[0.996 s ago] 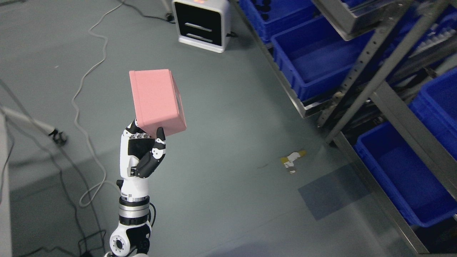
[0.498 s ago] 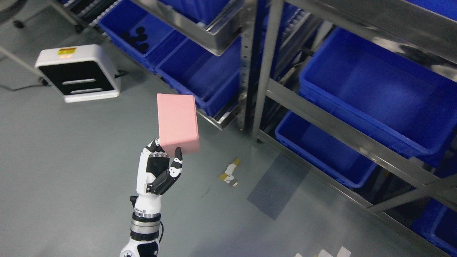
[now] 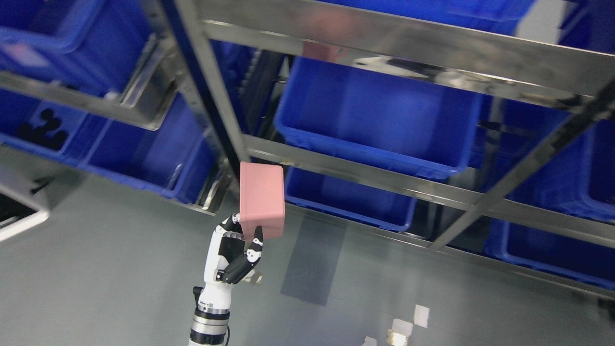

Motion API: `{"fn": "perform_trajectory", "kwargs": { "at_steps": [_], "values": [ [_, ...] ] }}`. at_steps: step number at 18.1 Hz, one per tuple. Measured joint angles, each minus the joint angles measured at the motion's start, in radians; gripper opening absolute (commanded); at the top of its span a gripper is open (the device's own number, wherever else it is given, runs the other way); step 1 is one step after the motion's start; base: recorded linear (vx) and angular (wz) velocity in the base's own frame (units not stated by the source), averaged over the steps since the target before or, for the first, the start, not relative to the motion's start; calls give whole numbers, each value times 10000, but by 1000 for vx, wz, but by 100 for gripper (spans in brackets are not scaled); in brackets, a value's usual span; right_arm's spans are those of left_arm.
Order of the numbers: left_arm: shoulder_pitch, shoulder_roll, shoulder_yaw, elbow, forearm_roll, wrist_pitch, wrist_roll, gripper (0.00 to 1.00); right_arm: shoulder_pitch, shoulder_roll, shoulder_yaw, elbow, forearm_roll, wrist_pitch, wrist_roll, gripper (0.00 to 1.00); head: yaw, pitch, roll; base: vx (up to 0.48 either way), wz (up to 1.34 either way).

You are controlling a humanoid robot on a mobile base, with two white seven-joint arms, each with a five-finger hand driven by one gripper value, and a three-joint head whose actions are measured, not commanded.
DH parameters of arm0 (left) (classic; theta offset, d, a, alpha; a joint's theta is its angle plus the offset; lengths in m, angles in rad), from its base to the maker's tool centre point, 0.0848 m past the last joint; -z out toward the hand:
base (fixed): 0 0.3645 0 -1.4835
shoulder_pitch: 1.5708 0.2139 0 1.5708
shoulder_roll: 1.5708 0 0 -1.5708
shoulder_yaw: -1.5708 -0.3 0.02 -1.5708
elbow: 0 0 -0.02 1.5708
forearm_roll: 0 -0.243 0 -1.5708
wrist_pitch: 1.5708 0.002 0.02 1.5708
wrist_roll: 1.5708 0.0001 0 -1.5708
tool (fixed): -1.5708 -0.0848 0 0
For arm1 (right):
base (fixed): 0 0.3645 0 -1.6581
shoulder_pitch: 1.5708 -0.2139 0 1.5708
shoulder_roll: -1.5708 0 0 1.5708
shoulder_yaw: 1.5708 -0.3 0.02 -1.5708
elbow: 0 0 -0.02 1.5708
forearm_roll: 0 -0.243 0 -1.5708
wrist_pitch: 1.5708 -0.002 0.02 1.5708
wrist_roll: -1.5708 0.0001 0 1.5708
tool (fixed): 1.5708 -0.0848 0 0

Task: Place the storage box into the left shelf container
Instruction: 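Carry the pink box toward the blue bin on the shelf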

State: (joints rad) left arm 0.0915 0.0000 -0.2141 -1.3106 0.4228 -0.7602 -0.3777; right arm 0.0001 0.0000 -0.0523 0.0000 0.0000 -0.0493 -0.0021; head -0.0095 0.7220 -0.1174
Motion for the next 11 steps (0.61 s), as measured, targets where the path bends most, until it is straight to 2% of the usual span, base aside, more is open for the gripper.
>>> {"fn": "perform_trajectory", "kwargs": {
  "at_steps": [4, 11],
  "values": [
    [-486, 0, -103, 330, -12, 108, -6, 5, 1, 0, 0, 0, 0, 0, 2, 100, 0, -2, 0, 66, -579],
    [-2060, 0, -37, 761, -24, 1023, -10, 5, 0, 0, 0, 0, 0, -2, 55, 100, 0, -3, 0, 33, -185]
  ]
}}
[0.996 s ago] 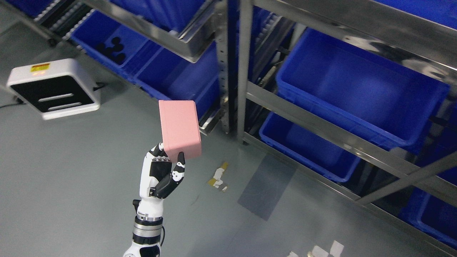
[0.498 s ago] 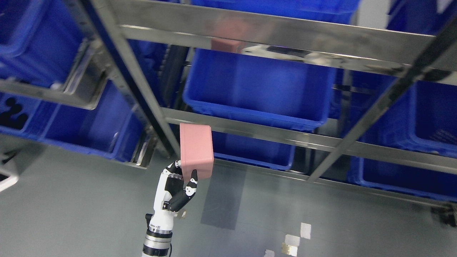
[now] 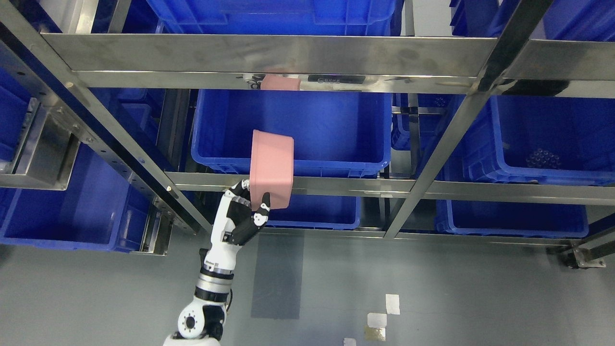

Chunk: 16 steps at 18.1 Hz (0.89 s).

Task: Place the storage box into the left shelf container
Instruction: 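Carry the pink box toward the blue bin on the shelf, then lower the pink box into the blue bin and open the left hand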

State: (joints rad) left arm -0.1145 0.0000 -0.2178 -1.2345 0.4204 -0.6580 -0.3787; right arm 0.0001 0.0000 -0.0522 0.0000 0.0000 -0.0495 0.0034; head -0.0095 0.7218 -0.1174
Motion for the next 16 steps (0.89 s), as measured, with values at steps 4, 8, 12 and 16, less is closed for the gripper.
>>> {"fn": "perform_trajectory", "kwargs": {
  "at_steps": [4, 8, 12, 16],
  "values": [
    [-1105, 0, 80, 470, -1, 480, 47, 5, -1, 0, 0, 0, 0, -4, -33, 100, 0, -1, 0, -9, 52],
    [-2308, 0, 71, 1100, -250, 1167, -24, 6, -1, 0, 0, 0, 0, -5, -67, 100, 0, -2, 0, -7, 40],
    [-3259, -1, 109, 1842, -1817, 2012, -1381, 6, -1, 0, 0, 0, 0, -37, -70, 100, 0, -2, 0, 0, 0],
    [-4546, -1, 232, 2806, -3769, 2123, -2016, 8, -1, 0, 0, 0, 0, -74, -103, 100, 0, -2, 0, 0, 0]
  ]
}}
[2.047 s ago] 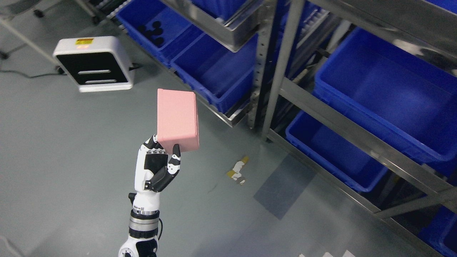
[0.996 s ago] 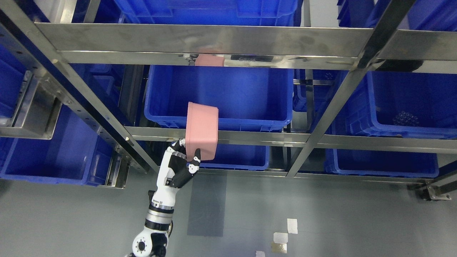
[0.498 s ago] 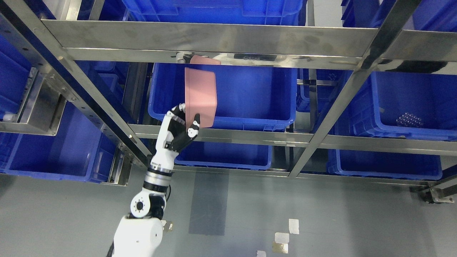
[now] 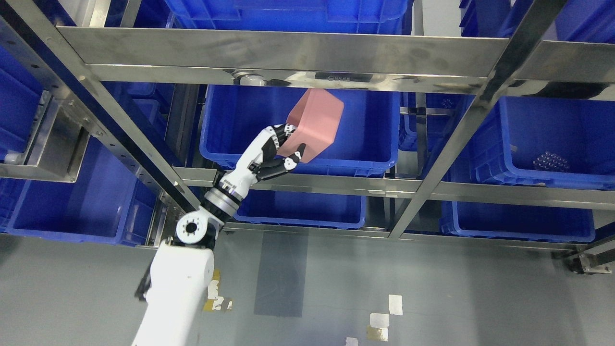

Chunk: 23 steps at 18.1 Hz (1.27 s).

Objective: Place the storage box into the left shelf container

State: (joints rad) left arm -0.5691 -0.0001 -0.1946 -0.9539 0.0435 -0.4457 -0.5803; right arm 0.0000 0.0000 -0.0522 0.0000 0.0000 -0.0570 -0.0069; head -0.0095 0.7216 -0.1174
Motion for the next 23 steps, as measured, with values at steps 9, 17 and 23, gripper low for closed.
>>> {"fn": "perform_trajectory", "kwargs": {
  "at_steps": [9, 17, 23],
  "values": [
    [-2340, 1, 241, 1803, -4038, 41, -200, 45, 0, 0, 0, 0, 0, 73, 25, 100, 0, 0, 0, -1, 3],
    [-2774, 1, 652, 2593, -4859, 191, 1021, 100, 0, 0, -1, 0, 0, 76, 47, 100, 0, 0, 0, 0, 0],
    [-1339, 1, 906, 1899, -1198, 74, 2268, 100, 0, 0, 0, 0, 0, 80, 51, 100, 0, 0, 0, 0, 0]
  ]
}}
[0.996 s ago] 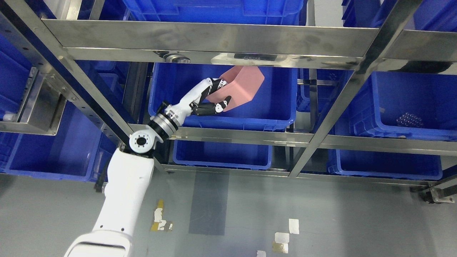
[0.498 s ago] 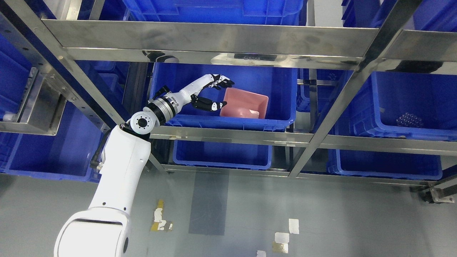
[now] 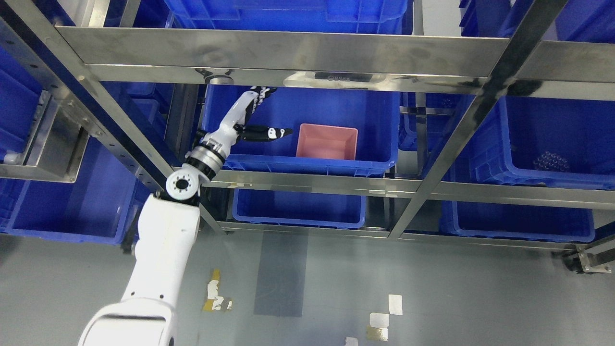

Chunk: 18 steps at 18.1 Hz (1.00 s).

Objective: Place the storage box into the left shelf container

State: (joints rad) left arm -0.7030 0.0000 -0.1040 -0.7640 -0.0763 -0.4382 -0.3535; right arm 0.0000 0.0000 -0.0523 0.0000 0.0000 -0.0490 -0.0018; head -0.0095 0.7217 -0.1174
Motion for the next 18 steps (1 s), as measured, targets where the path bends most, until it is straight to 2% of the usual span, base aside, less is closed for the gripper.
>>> {"fn": "perform_trajectory", "kwargs": {
  "at_steps": [4, 8, 13, 18],
  "values": [
    [1857, 0, 170, -2089, 1403, 935, 1842, 100, 1, 0, 0, 0, 0, 2, 3, 100, 0, 0, 0, 0, 0],
    [3531, 0, 253, -4194, 1913, 1443, 2314, 100, 0, 0, -1, 0, 0, 2, 56, 100, 0, 0, 0, 0, 0],
    [4617, 0, 329, -5773, 2132, 141, 2271, 100, 0, 0, -1, 0, 0, 18, 0, 100, 0, 0, 0, 0, 0],
    [5278, 0, 352, -6847, 2220, -124, 2218, 100, 0, 0, 0, 0, 0, 36, -13, 100, 0, 0, 0, 0, 0]
  ]
}}
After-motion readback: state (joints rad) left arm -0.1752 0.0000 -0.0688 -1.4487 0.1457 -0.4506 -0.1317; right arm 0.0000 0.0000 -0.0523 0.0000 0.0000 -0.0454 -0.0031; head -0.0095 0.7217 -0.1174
